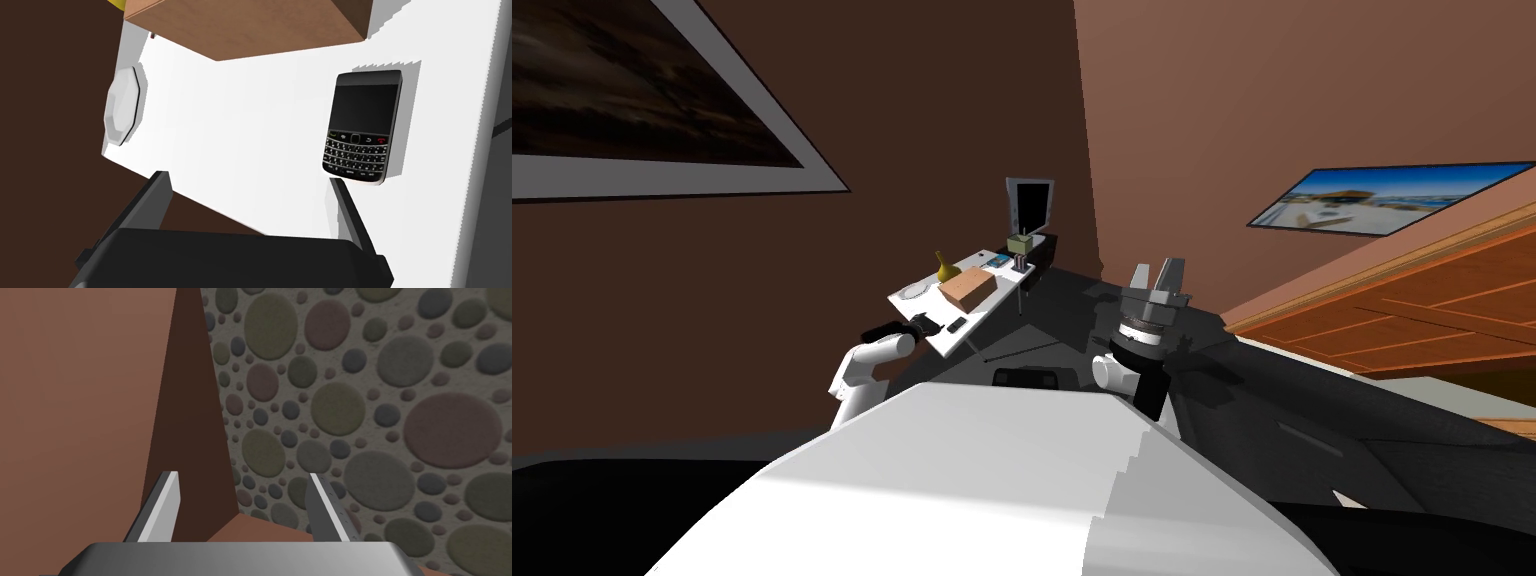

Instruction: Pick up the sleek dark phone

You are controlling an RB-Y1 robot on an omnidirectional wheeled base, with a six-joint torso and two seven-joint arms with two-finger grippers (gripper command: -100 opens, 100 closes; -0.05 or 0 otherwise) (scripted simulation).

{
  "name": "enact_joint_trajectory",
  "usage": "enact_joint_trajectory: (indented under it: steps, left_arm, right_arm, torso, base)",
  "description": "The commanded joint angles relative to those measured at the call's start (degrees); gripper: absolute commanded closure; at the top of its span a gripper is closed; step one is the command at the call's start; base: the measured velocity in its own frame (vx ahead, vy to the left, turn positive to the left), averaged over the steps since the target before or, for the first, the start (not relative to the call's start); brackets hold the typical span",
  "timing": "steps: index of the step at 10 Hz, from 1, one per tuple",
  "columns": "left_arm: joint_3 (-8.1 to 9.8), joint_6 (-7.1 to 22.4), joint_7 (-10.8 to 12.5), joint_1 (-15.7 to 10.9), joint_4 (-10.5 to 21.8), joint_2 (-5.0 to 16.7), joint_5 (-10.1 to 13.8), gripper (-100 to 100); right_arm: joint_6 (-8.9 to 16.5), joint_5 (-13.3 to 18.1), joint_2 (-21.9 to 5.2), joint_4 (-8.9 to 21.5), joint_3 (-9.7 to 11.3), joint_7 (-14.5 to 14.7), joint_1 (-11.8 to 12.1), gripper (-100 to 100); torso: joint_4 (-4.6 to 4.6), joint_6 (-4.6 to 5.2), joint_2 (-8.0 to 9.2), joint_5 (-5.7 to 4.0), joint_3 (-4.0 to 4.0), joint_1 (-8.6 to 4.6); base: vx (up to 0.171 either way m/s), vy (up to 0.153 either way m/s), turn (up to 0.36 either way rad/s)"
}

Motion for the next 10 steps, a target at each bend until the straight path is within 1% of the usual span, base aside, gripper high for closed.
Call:
enact_joint_trajectory:
  steps: [1, 2, 3, 4, 5, 6, 7, 8, 9, 10]
  left_arm:
    - [-0.16, 2.86, 1.96, -0.46, 1.6, 0.61, 1.47, -100]
    - [-0.16, 4.64, 1.96, -0.46, 1.6, 0.61, 1.47, -100]
    - [-0.19, 6.55, 3.56, -0.8, 2.88, 1.38, 3.0, -100]
    - [-0.19, 8.38, 3.56, -0.8, 2.88, 1.38, 3.0, -100]
    - [-0.27, 10.2, 5.09, -1.11, 4.14, 2.17, 4.5, -100]
    - [-0.27, 11.59, 5.09, -1.11, 4.14, 2.17, 4.5, -100]
    - [-0.39, 13.51, 6.56, -1.41, 5.34, 2.97, 5.96, -100]
    - [-0.39, 14.64, 6.56, -1.41, 5.34, 2.97, 5.96, -100]
    - [-0.53, 16.83, 7.94, -1.68, 6.48, 3.79, 7.36, -100]
    - [-0.53, 17.51, 7.94, -1.68, 6.48, 3.79, 7.36, -100]
  right_arm:
    - [0.0, 0.0, 0.0, 0.0, 0.0, 0.0, 0.0, 0]
    - [0.0, 0.0, 0.0, 0.0, 0.0, 0.0, 0.0, 0]
    - [0.0, 0.0, 0.0, 0.0, 0.0, 0.0, 0.0, 0]
    - [0.0, 0.0, 0.0, 0.0, 0.0, 0.0, 0.0, 0]
    - [0.0, 0.0, 0.0, 0.0, 0.0, 0.0, 0.0, 0]
    - [0.0, 0.0, 0.0, 0.0, 0.0, 0.0, 0.0, 0]
    - [0.0, 0.0, 0.0, 0.0, 0.0, 0.0, 0.0, 0]
    - [0.0, 0.0, 0.0, 0.0, 0.0, 0.0, 0.0, 0]
    - [0.0, 0.0, 0.0, 0.0, 0.0, 0.0, 0.0, 0]
    - [0.0, 0.0, 0.0, 0.0, 0.0, 0.0, 0.0, 0]
  torso:
    - [0.0, 0.0, 0.0, 0.0, 0.0, 0.0]
    - [-0.01, 0.01, -0.06, 0.01, -0.03, 0.03]
    - [-0.01, 0.01, -0.03, 0.01, -0.02, 0.03]
    - [0.0, 0.0, -0.03, 0.01, -0.01, 0.05]
    - [0.0, -0.01, 0.01, 0.01, 0.01, 0.04]
    - [0.0, 0.01, -0.04, 0.02, -0.02, 0.07]
    - [-0.01, 0.0, -0.02, 0.02, -0.01, 0.06]
    - [-0.01, 0.01, -0.05, 0.01, -0.03, 0.05]
    - [0.0, 0.0, 0.0, 0.01, 0.0, 0.06]
    - [-0.01, 0.0, -0.04, 0.02, -0.02, 0.08]
  base:
    - [0.079, 0.003, -0.016]
    - [0.064, 0.005, -0.01]
    - [0.065, 0.005, -0.022]
    - [0.058, 0.005, -0.012]
    - [0.075, 0.013, -0.022]
    - [0.067, 0.012, -0.016]
    - [0.075, 0.008, -0.025]
    - [0.058, 0.009, -0.017]
    - [0.076, 0.016, -0.029]
    - [0.058, 0.011, -0.018]
